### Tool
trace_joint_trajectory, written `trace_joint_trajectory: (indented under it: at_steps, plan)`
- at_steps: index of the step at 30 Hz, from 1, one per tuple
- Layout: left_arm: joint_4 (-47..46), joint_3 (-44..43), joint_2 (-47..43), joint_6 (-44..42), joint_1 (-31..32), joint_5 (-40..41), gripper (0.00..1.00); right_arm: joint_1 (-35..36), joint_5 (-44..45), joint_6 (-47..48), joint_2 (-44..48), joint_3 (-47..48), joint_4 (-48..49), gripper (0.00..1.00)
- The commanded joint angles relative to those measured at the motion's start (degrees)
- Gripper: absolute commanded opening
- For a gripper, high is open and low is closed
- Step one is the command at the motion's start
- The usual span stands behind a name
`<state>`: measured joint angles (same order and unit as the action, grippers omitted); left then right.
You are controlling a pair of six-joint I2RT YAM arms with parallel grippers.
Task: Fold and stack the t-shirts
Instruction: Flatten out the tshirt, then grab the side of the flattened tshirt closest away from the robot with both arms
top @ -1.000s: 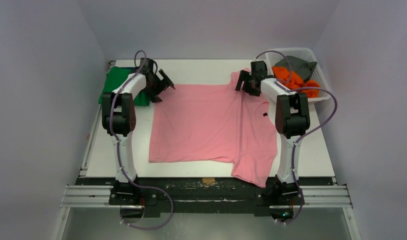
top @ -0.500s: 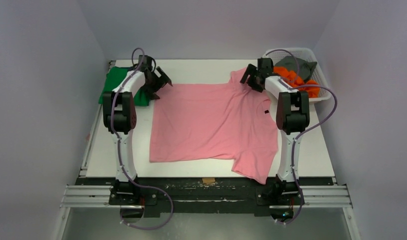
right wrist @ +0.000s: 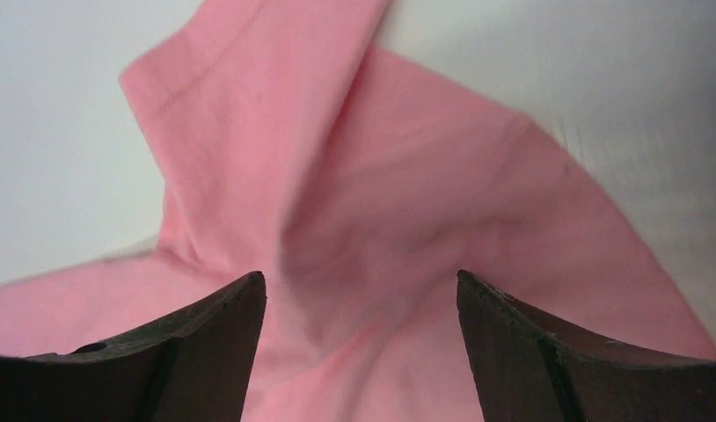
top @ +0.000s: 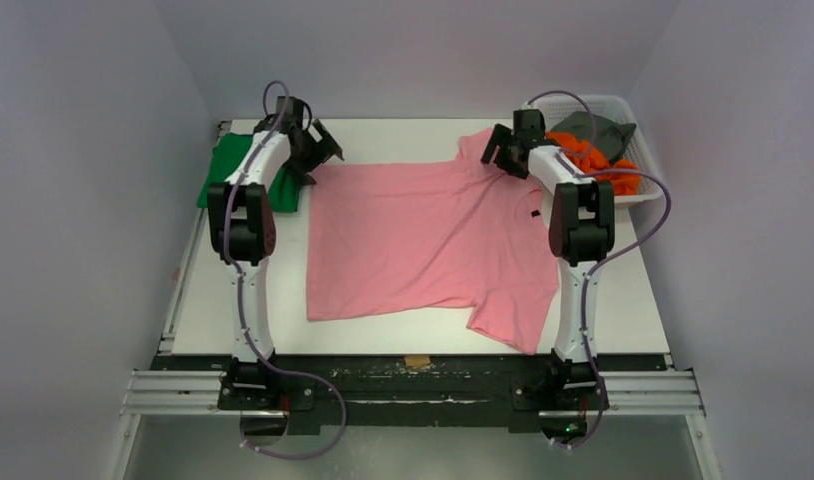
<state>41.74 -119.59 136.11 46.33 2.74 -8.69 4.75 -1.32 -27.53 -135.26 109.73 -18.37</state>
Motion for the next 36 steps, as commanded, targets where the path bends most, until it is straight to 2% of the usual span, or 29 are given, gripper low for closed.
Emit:
trace_joint_trajectory:
  at_steps: [1,5,10,14,17,20,25,33,36]
  plan:
    - [2.02,6.36,-19.39,-5.58,2.83,5.22,1.00,4.22,6.06,5.13,15.35,-7.42,-2.95,0.78]
    - [-0.07,27.16,-39.10,-5.87,6.26,11.38,1.00,7.62,11.36,5.01,30.24,-22.35,-3.18,0.79]
    - [1.26,54.72,-62.30,-1.54,12.22,20.12,1.00,10.81,16.15,-1.66,48.68,-42.83,-5.15,0.79]
    - [3.07,75.20,-77.86,5.49,17.30,22.55,0.98,10.94,19.01,-7.99,63.27,-57.58,-6.53,0.79]
    - [3.09,85.33,-85.52,10.72,20.67,21.45,0.94,10.98,18.64,-10.05,72.47,-64.24,-6.04,0.79]
    - [2.88,90.99,-88.15,14.63,21.73,20.84,0.86,10.96,18.64,-10.79,77.94,-67.60,-7.00,0.79]
    - [-0.52,94.88,-86.50,17.81,21.86,20.91,0.72,10.92,18.77,-11.31,78.47,-68.25,-8.86,0.78]
    - [-6.26,93.67,-78.01,18.76,21.89,21.10,0.53,10.93,18.76,-11.07,77.10,-68.11,-9.37,0.77]
    - [-7.99,92.85,-75.85,17.41,21.94,19.58,0.31,10.89,19.92,-11.45,77.73,-68.32,-10.16,0.77]
